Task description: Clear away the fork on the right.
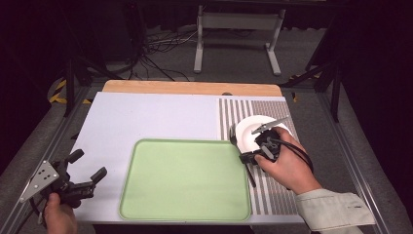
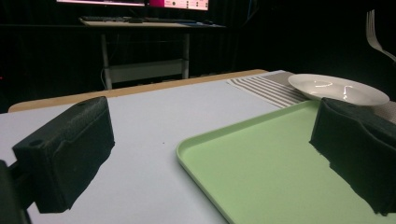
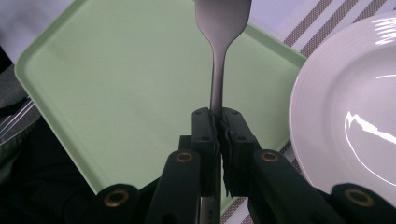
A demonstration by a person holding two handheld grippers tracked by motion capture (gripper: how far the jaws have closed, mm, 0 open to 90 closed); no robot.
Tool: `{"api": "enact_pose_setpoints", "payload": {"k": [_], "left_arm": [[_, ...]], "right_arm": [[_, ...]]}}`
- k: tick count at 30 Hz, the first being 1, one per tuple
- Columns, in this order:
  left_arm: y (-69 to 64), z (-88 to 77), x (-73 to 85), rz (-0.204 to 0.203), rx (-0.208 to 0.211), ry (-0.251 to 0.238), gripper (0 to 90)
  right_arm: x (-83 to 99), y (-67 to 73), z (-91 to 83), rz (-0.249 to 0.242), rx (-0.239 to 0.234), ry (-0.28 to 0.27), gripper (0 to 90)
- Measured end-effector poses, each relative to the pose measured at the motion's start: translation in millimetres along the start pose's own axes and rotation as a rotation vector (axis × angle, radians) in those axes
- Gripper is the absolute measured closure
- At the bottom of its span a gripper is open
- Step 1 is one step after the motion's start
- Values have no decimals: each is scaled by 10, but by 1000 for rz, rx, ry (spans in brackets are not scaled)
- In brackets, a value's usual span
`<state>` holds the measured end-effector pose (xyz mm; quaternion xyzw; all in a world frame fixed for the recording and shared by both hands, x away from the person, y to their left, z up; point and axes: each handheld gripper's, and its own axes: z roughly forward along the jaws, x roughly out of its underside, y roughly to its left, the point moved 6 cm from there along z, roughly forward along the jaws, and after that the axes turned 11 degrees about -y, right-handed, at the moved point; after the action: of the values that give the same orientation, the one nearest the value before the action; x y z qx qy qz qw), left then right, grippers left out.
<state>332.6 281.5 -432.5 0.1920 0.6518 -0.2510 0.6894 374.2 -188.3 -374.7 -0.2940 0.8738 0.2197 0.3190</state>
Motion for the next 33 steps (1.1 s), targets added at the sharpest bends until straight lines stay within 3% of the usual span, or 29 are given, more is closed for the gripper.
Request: {"api": "enact_pose_setpoints", "payload": {"k": [10,17,26,33], "left_arm": [[-7,12,8,0,2,0,3],[-9,14,7,1,3,1,3],[-15,21,11,3,6,4,3],[-11,15,2,2,5,0,3]], "right_arm": [[1,54,236,117,78,55,855],[43,72,380,147,94,101,854],[147,84,571,203,131,222,854],[221,90,682,228,136,278,853]]}}
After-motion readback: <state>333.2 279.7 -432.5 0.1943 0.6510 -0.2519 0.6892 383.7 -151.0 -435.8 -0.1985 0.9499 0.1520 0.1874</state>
